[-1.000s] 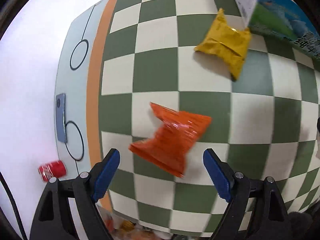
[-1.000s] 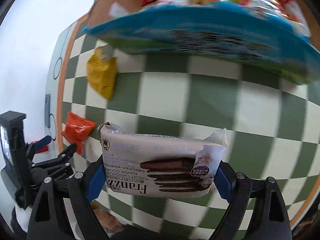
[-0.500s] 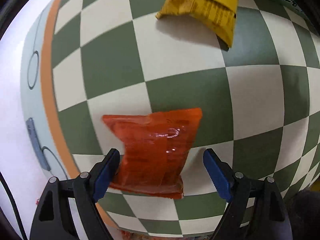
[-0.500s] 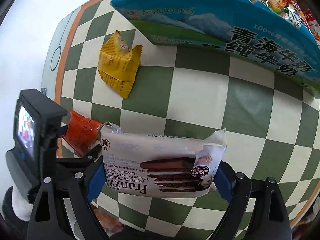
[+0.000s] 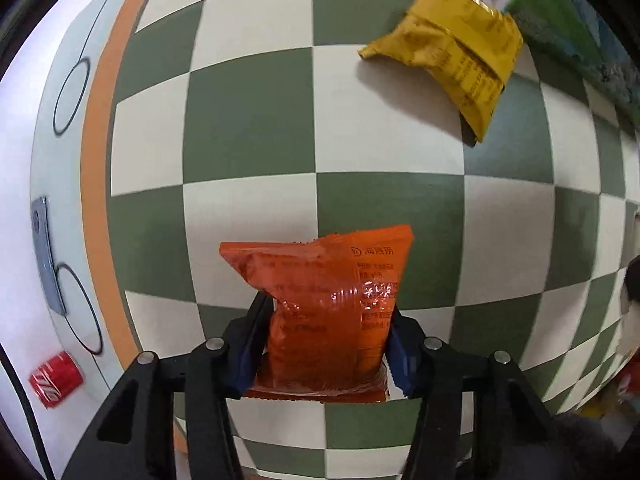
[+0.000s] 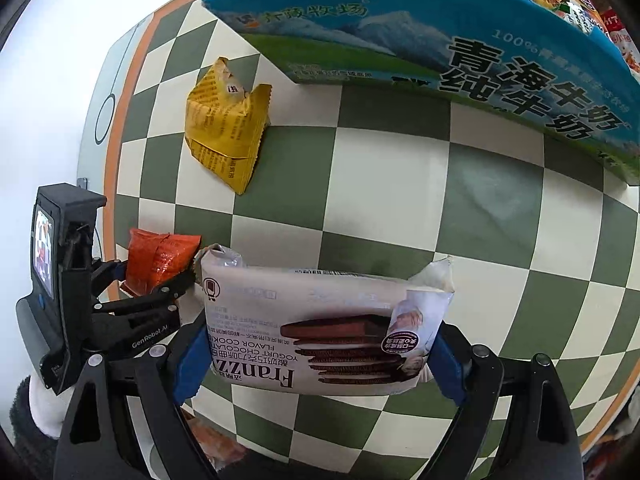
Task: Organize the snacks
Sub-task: 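Carry the orange packet and Franzzi pack over the box with both tools, then open the left tool to drop the orange packet into the box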
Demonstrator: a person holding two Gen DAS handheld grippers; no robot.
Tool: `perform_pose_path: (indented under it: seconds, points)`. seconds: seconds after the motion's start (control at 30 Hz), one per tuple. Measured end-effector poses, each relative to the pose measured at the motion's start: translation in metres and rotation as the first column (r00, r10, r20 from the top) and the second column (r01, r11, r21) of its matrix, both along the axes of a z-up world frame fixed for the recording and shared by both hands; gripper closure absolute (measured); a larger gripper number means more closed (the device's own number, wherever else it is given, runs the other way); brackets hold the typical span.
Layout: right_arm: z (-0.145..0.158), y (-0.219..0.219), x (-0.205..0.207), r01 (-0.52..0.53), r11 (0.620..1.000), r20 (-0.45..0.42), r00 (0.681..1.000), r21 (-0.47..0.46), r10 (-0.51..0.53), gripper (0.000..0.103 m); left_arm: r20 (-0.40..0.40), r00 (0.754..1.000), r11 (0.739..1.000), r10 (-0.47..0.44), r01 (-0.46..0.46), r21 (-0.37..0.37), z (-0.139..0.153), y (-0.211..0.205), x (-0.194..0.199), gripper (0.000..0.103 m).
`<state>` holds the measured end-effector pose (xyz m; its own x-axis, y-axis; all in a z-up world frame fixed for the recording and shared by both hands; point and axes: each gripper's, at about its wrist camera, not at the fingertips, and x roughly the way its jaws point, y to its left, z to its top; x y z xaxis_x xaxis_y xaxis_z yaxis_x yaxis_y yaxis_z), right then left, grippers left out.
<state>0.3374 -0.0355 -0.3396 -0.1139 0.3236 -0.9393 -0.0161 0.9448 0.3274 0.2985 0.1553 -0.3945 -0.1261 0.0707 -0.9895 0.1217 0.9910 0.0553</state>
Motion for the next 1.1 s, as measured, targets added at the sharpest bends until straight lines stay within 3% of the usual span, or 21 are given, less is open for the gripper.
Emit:
perform_pose_path:
  seconds: [0.2, 0.37, 0.5, 0.6, 0.73, 0.83, 0.93, 1.03, 1.1]
  points:
    - [0.016, -0.004, 0.001, -0.003, 0.999, 0.027, 1.000, 0.035, 0.002, 0.010, 0.071, 0.995, 0.993, 0.077, -0.070, -0.092, 0.044, -0.011, 0.001, 0.054]
    - [0.057, -0.030, 0.003, 0.023, 0.993, 0.074, 0.997, 0.113, -0.031, 0.010, 0.196, 0.974, 0.973, 0.110, -0.065, -0.220, 0.125, -0.048, 0.024, 0.054]
    - [0.111, -0.077, 0.020, 0.070, 0.985, 0.158, 0.983, 0.159, -0.095, 0.010, 0.286, 0.955, 0.952, 0.085, 0.007, -0.306, 0.188, -0.097, 0.082, 0.054]
    - [0.145, -0.127, 0.049, 0.137, 0.976, 0.223, 0.959, 0.167, -0.173, 0.010, 0.337, 0.940, 0.951, 0.045, 0.064, -0.304, 0.214, -0.133, 0.130, 0.054]
    - [0.163, -0.186, 0.100, 0.234, 0.965, 0.293, 0.920, 0.116, -0.259, 0.010, 0.323, 0.946, 0.951, 0.010, 0.091, -0.295, 0.210, -0.180, 0.194, 0.054]
    - [0.153, -0.218, 0.141, 0.289, 0.954, 0.294, 0.908, 0.081, -0.299, 0.010, 0.278, 0.961, 0.958, -0.001, 0.080, -0.275, 0.188, -0.201, 0.226, 0.054]
    - [0.132, -0.236, 0.172, 0.316, 0.947, 0.268, 0.910, 0.051, -0.318, 0.010, 0.232, 0.973, 0.964, 0.001, 0.061, -0.258, 0.163, -0.209, 0.250, 0.054]
    - [0.107, -0.247, 0.193, 0.332, 0.942, 0.213, 0.918, 0.048, -0.334, 0.009, 0.232, 0.973, 0.976, -0.007, 0.058, -0.211, 0.152, -0.213, 0.255, 0.053]
    - [0.093, -0.248, 0.202, 0.318, 0.948, 0.183, 0.931, 0.019, -0.316, 0.006, 0.208, 0.978, 0.974, -0.006, 0.052, -0.219, 0.146, -0.216, 0.255, 0.053]
